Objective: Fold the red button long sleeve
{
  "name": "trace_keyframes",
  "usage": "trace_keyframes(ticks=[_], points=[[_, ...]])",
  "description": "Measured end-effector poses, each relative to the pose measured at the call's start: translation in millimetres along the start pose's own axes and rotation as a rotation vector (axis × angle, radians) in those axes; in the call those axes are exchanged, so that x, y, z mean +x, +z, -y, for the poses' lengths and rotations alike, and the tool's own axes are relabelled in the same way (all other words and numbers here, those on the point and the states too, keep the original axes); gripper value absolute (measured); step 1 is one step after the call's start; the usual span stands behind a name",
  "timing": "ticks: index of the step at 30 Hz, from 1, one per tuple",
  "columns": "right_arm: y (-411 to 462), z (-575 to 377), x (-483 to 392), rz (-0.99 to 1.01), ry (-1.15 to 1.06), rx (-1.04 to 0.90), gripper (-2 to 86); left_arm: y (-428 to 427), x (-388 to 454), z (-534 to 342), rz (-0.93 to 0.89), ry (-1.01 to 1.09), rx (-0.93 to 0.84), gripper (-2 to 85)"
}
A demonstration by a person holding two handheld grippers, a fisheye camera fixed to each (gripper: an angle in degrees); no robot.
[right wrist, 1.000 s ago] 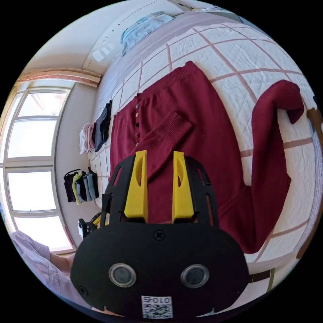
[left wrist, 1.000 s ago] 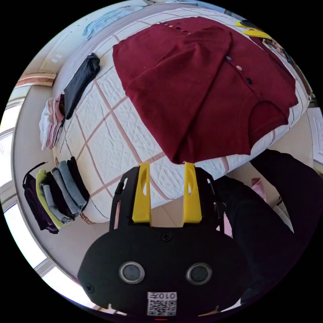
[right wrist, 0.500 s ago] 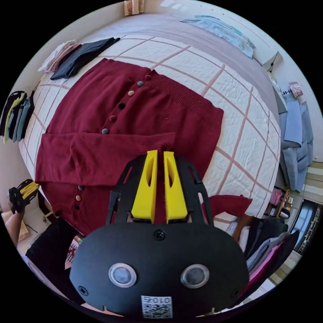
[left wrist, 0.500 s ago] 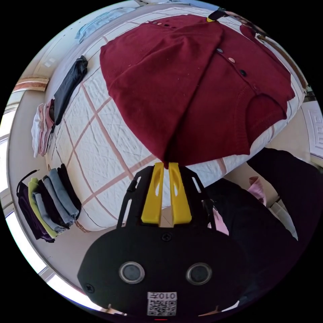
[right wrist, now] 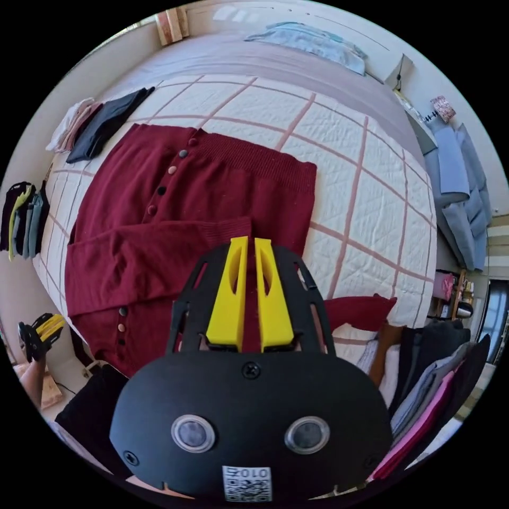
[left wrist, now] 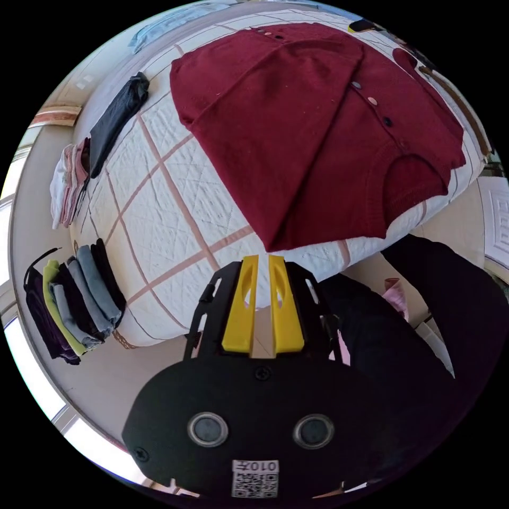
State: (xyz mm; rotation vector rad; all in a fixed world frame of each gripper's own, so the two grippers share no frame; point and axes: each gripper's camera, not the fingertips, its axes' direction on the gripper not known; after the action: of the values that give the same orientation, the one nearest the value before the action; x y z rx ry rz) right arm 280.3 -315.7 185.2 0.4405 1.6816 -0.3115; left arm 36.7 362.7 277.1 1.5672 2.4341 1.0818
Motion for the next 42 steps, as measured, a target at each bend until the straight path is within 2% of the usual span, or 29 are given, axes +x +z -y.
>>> trace_keyframes(ticks=[3,6,9,10,13,15,18,21,23,25,30,33,38,40,42], points=[[12.9,-17.6,-18.0,0.031,-0.090,0.055,3.6,-12.9,-4.8,-6.4,0.002,-0.007,0.024,1.6],[62.3,-17.1,-24.8,0.178,-0.161,-0.160,3.5,-19.4,-2.5,4.0,-0.058,0.017,0.046,1.2],[25.4,-15.5,-4.1,0.225,-0.149,-0.046,3.7,-32.3,5.5,20.6,-0.077,0.075,0.064,0.8],[14.5,-17.1,0.5,0.191,-0.148,-0.015,3.9,-41.3,8.7,25.0,-0.071,0.096,0.089,0.7],[-22.9,-31.1,29.5,-0.100,-0.175,0.024,9.3,-61.5,14.9,33.8,-0.124,0.137,0.151,0.4],[-24.4,-43.1,59.1,-0.245,-0.210,-0.095,13.9,-71.4,19.5,40.1,-0.162,0.161,0.190,0.3],[-9.2,-57.0,80.4,-0.269,-0.236,-0.255,16.5,-87.0,30.5,56.7,-0.192,0.212,0.265,0.2],[26.3,-67.2,81.7,-0.404,-0.252,-0.395,16.3,-96.6,41.6,82.1,-0.222,0.228,0.313,0.2],[44.5,-64.9,78.6,-0.453,-0.240,-0.412,14.7,-103.5,47.8,103.1,-0.279,0.223,0.342,0.3],[57.8,-61.4,74.5,-0.477,-0.239,-0.410,7.6,-110.9,50.8,115.4,-0.311,0.223,0.367,0.2],[16.2,-73.6,65.1,-0.417,-0.144,-0.259,3.4,-122.1,45.6,127.3,-0.364,0.247,0.399,0.1],[-32.7,-115.5,62.6,-0.486,-0.075,-0.155,3.2,-117.7,28.3,125.7,-0.406,0.246,0.390,0.0],[-103.7,-185.1,71.0,-0.469,0.105,-0.181,3.4,-111.9,-19.4,118.3,-0.423,0.208,0.402,-0.1],[-138.5,-195.7,66.5,-0.436,0.169,-0.116,3.7,-111.2,-37.0,114.1,-0.425,0.191,0.417,-0.1],[-181.7,-191.4,46.2,-0.413,0.204,0.061,4.3,-110.8,-54.7,109.2,-0.431,0.175,0.431,-0.1]])
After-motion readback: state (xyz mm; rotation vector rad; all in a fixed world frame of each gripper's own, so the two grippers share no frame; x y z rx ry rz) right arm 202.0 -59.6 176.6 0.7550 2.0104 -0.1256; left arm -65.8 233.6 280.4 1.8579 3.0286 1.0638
